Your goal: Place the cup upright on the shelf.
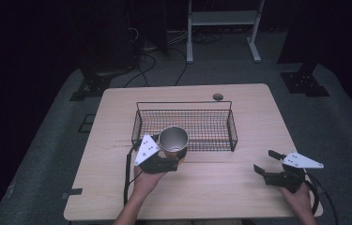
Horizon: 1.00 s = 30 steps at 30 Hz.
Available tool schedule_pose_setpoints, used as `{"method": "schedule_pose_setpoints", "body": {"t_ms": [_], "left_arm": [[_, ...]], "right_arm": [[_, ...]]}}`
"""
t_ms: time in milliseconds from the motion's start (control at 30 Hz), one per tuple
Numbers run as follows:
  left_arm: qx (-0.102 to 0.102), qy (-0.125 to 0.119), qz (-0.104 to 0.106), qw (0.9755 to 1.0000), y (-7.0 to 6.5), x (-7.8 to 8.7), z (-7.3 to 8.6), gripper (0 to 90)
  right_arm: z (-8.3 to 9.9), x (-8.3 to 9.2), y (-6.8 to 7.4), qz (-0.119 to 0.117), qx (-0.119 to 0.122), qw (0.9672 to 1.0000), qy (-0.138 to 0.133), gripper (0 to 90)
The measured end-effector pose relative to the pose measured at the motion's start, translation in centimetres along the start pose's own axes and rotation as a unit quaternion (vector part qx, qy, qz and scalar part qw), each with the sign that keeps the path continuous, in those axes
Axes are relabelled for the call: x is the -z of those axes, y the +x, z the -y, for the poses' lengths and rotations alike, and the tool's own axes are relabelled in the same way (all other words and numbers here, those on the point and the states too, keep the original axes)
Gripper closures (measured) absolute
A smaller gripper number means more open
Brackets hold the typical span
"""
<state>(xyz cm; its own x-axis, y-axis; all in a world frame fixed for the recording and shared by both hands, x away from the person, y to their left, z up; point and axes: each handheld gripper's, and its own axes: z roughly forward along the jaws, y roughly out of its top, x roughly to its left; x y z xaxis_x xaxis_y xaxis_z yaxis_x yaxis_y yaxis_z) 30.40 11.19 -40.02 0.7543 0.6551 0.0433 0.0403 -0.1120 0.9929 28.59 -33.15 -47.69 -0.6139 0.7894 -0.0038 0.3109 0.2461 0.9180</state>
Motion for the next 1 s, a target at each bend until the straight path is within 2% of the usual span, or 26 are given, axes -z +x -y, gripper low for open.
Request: {"method": "schedule_pose_setpoints", "body": {"t_ms": [100, 300, 533, 1000], "left_arm": [[0.011, -0.006, 0.008, 0.9999, 0.4, -0.2, -0.3, 13.3], [0.017, -0.011, 0.011, 0.9997, 1.2, -0.8, -1.3, 13.3], [0.011, -0.006, 0.008, 0.9999, 1.8, -1.6, -2.1, 13.3], [0.017, 0.001, 0.009, 0.9998, 3.3, -3.6, -3.0, 13.3]], "right_arm": [[0.0, 0.0, 0.0, 0.0, 0.0, 1.0, 0.0, 13.4], [0.0, 0.0, 0.0, 0.0, -0.001, 1.0, 0.0, 13.4], [0.0, 0.0, 0.0, 0.0, -0.003, 1.0, -0.001, 13.5], [0.0, 0.1, -0.1, 0.001, -0.005, 1.0, -0.003, 13.4]]}}
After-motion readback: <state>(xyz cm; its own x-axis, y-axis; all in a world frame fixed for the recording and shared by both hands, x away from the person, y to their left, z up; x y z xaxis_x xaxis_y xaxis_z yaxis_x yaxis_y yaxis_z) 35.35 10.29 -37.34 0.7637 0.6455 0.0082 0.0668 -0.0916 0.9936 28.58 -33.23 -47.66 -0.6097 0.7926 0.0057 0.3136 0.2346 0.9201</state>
